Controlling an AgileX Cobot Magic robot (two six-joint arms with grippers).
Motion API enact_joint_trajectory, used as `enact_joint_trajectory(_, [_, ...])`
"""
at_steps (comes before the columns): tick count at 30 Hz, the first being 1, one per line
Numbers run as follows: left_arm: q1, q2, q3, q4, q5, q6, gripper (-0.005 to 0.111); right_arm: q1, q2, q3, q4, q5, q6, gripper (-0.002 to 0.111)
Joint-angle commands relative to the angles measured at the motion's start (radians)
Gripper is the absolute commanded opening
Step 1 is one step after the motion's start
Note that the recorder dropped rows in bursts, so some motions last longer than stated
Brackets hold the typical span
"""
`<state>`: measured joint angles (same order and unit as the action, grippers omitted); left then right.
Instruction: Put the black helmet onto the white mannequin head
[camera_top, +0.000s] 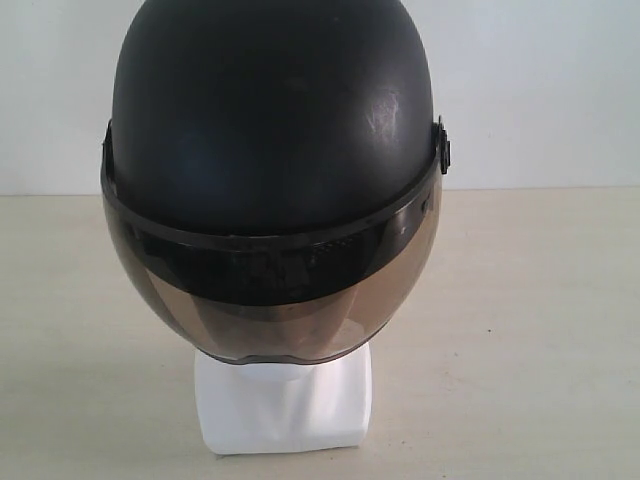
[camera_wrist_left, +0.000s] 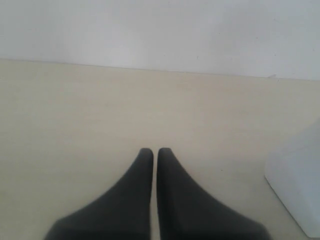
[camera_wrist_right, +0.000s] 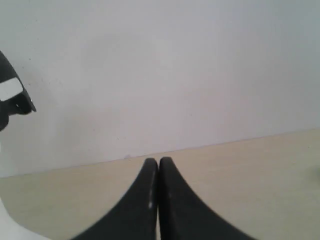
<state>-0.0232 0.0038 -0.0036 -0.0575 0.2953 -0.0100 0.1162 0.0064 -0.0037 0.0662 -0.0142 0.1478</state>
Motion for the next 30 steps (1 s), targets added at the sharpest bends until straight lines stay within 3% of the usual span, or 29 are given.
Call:
enact_joint_trajectory(1, [0.002, -0.004, 0.004, -0.009, 0.001, 0.003, 0.004, -0.006, -0.006, 0.004, 0.017, 0.052, -0.097, 0.0])
enact_joint_trajectory(12, [0.002, -0.004, 0.004, -0.009, 0.001, 0.003, 0.004, -0.006, -0.006, 0.004, -0.016, 0.354, -0.161, 0.0])
enact_joint_trajectory(30, [0.002, -0.004, 0.004, -0.009, 0.001, 0.003, 0.004, -0.006, -0.006, 0.004, -0.018, 0.354, -0.155, 0.0])
